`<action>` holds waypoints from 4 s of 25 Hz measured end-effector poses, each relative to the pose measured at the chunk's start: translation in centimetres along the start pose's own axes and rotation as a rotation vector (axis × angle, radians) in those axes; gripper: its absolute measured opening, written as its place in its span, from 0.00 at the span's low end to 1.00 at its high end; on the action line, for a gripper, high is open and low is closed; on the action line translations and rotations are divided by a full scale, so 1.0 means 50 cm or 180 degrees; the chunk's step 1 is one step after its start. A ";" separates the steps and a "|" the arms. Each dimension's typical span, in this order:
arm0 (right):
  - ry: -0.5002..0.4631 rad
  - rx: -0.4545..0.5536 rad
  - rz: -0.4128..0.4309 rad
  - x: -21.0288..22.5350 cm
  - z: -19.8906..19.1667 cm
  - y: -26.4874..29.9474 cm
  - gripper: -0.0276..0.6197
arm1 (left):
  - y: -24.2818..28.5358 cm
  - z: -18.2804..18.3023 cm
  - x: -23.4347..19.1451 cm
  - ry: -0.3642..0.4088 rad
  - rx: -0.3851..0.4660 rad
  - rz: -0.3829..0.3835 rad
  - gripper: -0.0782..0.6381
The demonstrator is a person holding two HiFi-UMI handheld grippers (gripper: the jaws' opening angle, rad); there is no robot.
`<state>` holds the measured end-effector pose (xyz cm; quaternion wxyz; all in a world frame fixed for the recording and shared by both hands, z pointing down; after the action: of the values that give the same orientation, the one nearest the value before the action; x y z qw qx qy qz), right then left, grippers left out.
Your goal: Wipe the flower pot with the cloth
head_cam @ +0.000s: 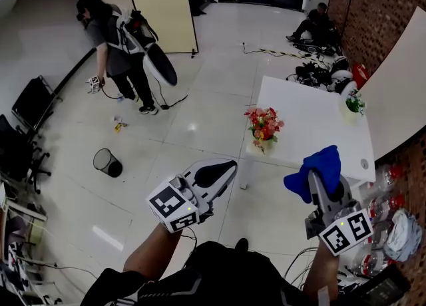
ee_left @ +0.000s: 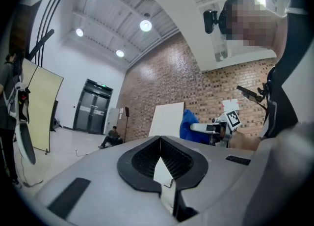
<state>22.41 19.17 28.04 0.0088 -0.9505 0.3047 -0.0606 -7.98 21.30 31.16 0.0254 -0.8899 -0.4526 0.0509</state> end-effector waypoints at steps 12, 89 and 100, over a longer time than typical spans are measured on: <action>0.0056 -0.0054 -0.0049 0.099 -0.013 0.165 0.18 | 0.107 -0.003 -0.172 -0.0044 -0.0112 -0.0050 0.12; -0.0096 -0.0665 -0.0540 0.290 -0.223 0.485 0.18 | 0.486 -0.719 -0.581 0.0431 -0.1226 -0.1931 0.90; 0.0016 -0.0687 -0.0408 0.291 -0.230 0.509 0.18 | 0.484 -0.713 -0.589 0.0458 -0.1125 -0.1800 0.90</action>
<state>18.04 -9.76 39.71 -0.0982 -0.9633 0.2480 -0.0302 -1.73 -16.74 66.36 -0.0843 -0.7211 -0.6803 -0.1003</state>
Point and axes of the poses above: the fingertips, and each gripper's own axes: y forward along the fingers, x to its right, z out of its top, the point moved 9 cm from there along -y, backward along the fingers, and after that the axes turned 8 degrees about -z, right-handed, at the moved point
